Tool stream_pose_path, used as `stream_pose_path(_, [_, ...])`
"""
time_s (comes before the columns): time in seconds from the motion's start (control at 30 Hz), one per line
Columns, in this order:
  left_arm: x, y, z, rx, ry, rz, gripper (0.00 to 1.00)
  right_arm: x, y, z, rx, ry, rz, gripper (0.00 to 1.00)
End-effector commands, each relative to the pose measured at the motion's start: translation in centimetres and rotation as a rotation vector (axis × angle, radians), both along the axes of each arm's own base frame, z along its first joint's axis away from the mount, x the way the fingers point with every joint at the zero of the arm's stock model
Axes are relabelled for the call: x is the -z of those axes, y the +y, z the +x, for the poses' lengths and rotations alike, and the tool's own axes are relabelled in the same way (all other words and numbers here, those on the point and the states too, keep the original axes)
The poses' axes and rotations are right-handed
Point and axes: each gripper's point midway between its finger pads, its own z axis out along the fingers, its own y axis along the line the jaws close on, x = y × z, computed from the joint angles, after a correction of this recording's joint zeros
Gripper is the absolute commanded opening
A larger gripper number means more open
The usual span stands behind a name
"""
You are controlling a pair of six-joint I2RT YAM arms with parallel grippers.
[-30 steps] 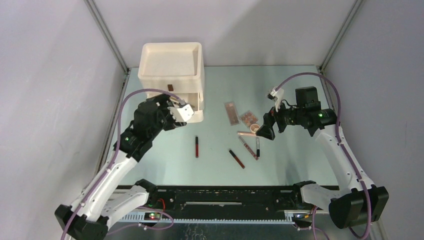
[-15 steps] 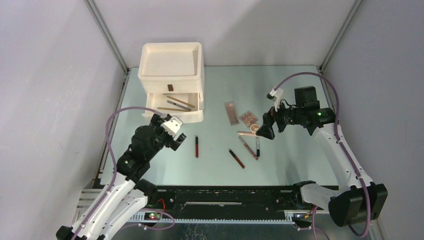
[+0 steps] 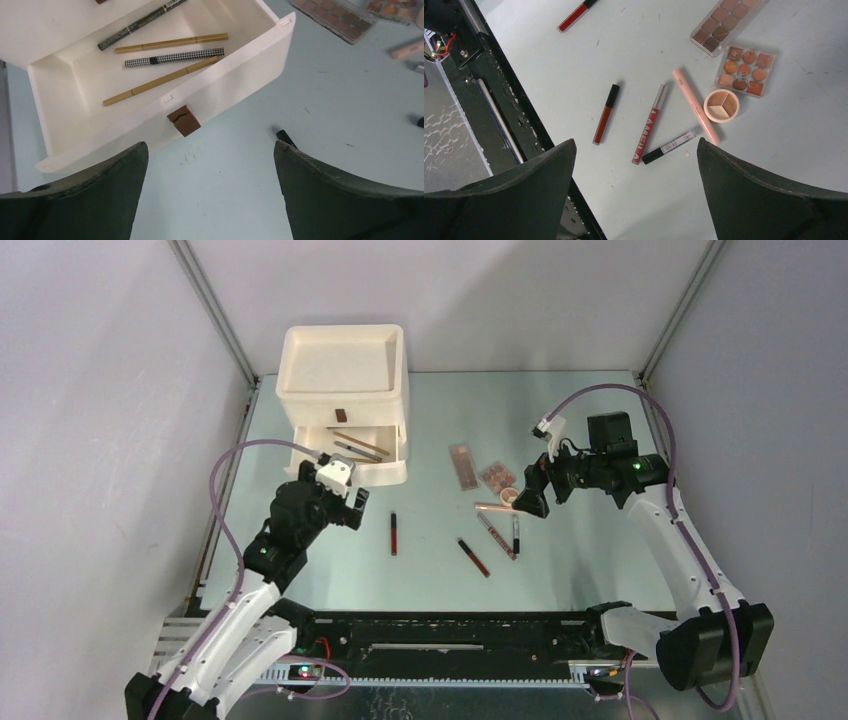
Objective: Organize the makeup
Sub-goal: Close the drawer in the storage box.
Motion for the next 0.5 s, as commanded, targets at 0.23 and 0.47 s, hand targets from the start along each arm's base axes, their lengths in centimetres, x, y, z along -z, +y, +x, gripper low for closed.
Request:
stream_pose_path(0.23, [2.2, 0.4, 1.2, -0.085, 0.110, -0.127, 1.00, 1.2, -0.5, 1.3, 0.018, 0.003, -0.038, 1.00])
stream_pose_path(0.47, [2.9, 0.4, 1.8, -0.074, 0.162, -0.181, 1.00, 1.9, -0.7, 1.5, 0.023, 0.018, -0.054, 1.00])
